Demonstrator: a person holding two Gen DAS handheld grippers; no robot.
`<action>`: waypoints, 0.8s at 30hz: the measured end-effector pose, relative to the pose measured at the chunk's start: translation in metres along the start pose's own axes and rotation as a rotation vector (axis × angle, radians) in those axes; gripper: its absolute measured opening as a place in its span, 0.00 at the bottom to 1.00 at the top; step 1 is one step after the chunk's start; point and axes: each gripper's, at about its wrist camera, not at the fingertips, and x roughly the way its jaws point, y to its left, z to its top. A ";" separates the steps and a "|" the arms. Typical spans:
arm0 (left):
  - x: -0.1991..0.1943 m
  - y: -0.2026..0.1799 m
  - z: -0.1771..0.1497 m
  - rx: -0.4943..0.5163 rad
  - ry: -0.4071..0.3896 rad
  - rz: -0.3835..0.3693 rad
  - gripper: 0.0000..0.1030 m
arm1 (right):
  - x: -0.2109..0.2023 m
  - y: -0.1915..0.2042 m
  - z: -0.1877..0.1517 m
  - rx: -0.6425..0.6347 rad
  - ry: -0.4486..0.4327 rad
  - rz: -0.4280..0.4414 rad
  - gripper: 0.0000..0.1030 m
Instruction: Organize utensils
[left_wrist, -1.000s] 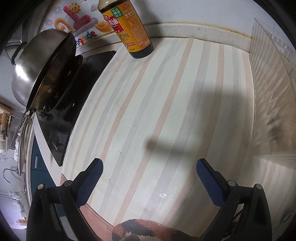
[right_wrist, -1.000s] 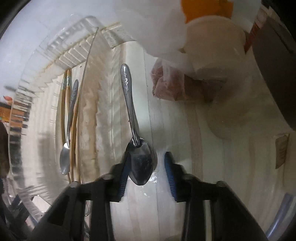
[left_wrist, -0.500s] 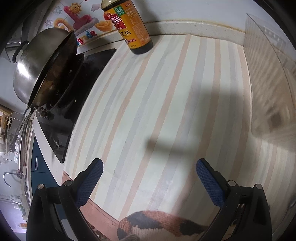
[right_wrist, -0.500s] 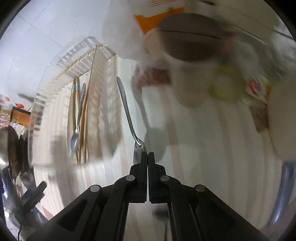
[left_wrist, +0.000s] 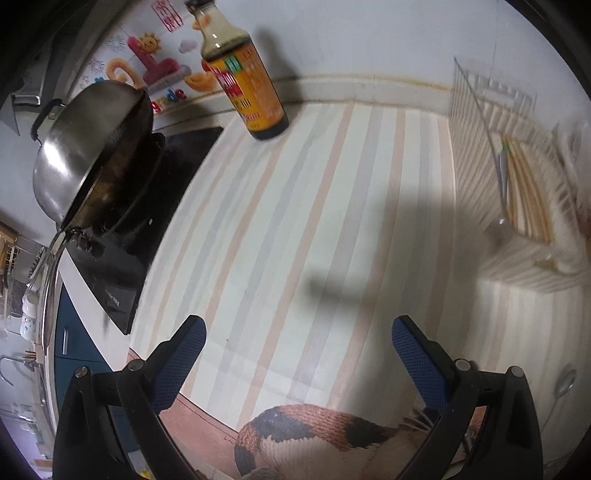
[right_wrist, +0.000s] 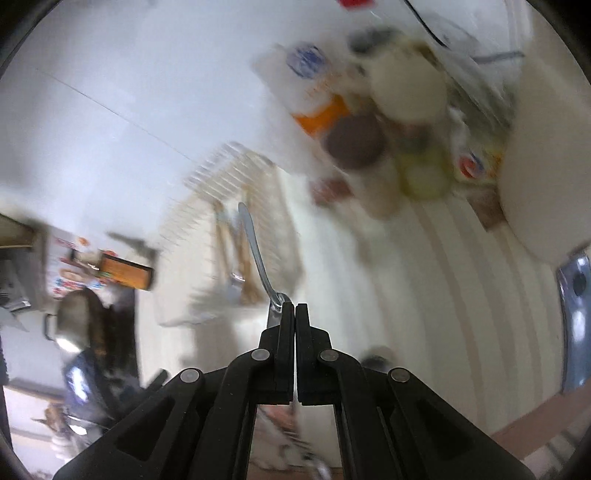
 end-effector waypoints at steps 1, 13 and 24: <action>-0.002 0.002 0.001 -0.006 -0.005 -0.001 1.00 | -0.002 0.007 0.004 -0.002 -0.011 0.011 0.00; 0.006 0.000 -0.027 0.033 0.084 -0.128 1.00 | 0.065 0.050 0.014 -0.066 0.086 -0.040 0.29; 0.031 -0.099 -0.121 0.174 0.534 -0.541 0.88 | 0.019 -0.081 -0.077 0.148 0.108 -0.237 0.30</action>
